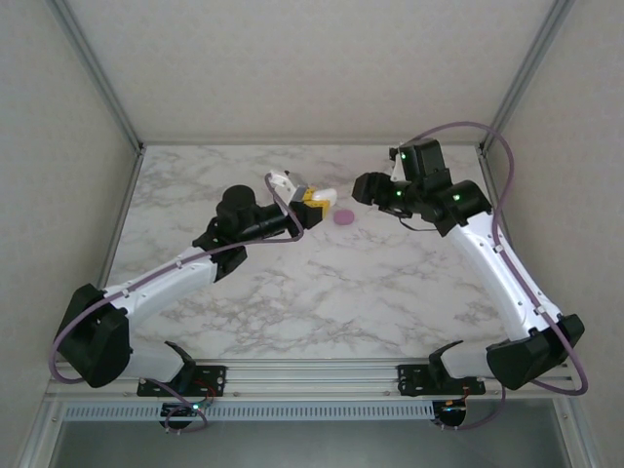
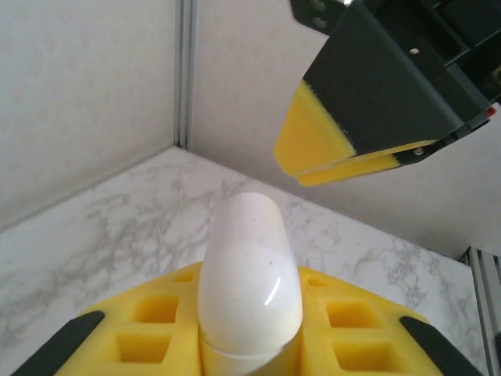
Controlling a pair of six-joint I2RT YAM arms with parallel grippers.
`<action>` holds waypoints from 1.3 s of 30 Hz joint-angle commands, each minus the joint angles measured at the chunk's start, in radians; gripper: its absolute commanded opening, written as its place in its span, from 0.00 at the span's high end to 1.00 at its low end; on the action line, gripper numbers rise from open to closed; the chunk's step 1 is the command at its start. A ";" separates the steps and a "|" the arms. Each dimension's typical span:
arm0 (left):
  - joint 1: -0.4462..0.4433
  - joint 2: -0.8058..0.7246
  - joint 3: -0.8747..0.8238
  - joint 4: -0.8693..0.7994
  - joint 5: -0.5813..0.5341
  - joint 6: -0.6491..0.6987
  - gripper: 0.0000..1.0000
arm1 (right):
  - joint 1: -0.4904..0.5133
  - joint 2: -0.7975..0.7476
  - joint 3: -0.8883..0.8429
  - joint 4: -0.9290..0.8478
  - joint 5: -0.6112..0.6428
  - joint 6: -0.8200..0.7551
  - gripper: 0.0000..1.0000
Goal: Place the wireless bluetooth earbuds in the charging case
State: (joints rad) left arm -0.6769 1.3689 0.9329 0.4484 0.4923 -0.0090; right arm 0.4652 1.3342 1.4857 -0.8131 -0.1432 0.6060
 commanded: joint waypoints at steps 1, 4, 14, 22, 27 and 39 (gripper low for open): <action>0.006 0.057 0.046 -0.218 -0.002 -0.057 0.80 | -0.039 -0.033 -0.084 0.046 0.030 0.070 0.35; 0.007 0.137 0.066 -0.280 0.043 -0.120 0.78 | -0.073 -0.027 -0.166 0.073 -0.012 0.105 0.35; 0.007 0.449 0.211 -0.402 0.120 -0.304 0.79 | -0.115 0.006 -0.335 0.128 -0.064 0.149 0.36; 0.016 0.613 0.282 -0.446 0.120 -0.402 0.75 | -0.127 0.004 -0.375 0.137 -0.053 0.151 0.35; 0.039 0.656 0.291 -0.476 0.094 -0.438 0.71 | -0.136 0.015 -0.376 0.135 -0.046 0.142 0.35; 0.166 0.377 0.147 -0.555 -0.124 -0.367 0.16 | -0.233 0.006 -0.329 0.067 0.216 0.008 0.30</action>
State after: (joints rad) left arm -0.5377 1.8572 1.0996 -0.0608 0.4664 -0.4179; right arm 0.2577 1.3575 1.1233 -0.7170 -0.0795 0.6781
